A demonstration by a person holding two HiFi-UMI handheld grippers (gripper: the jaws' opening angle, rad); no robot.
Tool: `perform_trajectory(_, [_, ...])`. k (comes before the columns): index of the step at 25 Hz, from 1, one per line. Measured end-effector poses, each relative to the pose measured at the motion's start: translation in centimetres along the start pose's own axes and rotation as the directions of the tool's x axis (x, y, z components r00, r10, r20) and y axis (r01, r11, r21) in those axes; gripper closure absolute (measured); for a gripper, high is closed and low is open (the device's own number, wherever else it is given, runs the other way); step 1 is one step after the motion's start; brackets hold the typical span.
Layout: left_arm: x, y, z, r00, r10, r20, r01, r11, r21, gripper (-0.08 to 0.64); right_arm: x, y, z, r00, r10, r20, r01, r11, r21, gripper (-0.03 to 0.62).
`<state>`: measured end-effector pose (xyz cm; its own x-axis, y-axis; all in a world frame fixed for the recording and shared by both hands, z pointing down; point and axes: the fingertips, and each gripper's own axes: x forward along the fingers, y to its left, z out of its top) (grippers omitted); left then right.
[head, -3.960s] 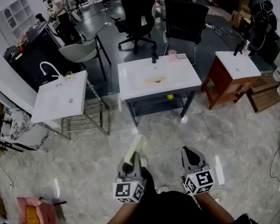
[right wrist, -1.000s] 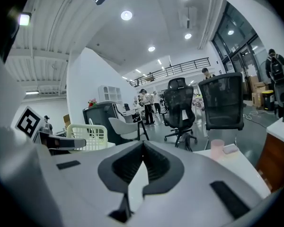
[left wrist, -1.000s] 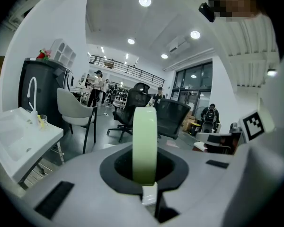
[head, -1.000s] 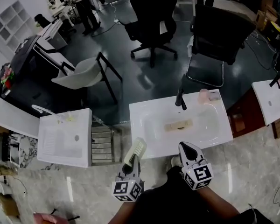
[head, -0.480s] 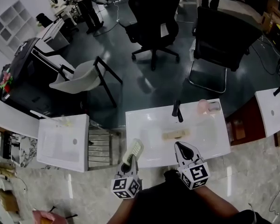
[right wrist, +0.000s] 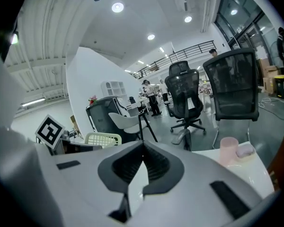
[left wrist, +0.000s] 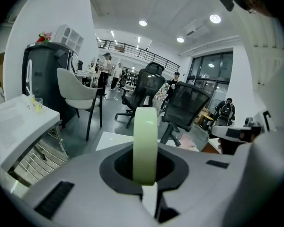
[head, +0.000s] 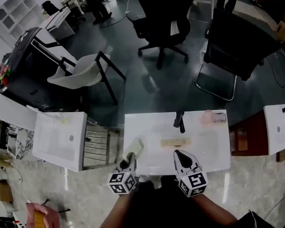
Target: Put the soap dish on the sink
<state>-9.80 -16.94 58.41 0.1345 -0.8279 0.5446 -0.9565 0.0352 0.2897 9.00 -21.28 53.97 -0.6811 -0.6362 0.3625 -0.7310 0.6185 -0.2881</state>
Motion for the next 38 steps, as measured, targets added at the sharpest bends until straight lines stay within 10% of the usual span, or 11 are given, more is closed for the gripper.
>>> perform_trajectory(13, [10.8, 3.4, -1.9, 0.962, -0.145, -0.232, 0.157, 0.987, 0.033, 0.537, 4.5, -2.0, 1.9, 0.997, -0.078, -0.009, 0.078, 0.997, -0.007, 0.594])
perform_trajectory(38, [23.9, 4.4, -3.7, 0.858, -0.347, -0.378, 0.389, 0.92, 0.04, 0.537, 8.8, -3.2, 0.0, 0.958, -0.261, -0.121, 0.256, 0.965, -0.06, 0.594])
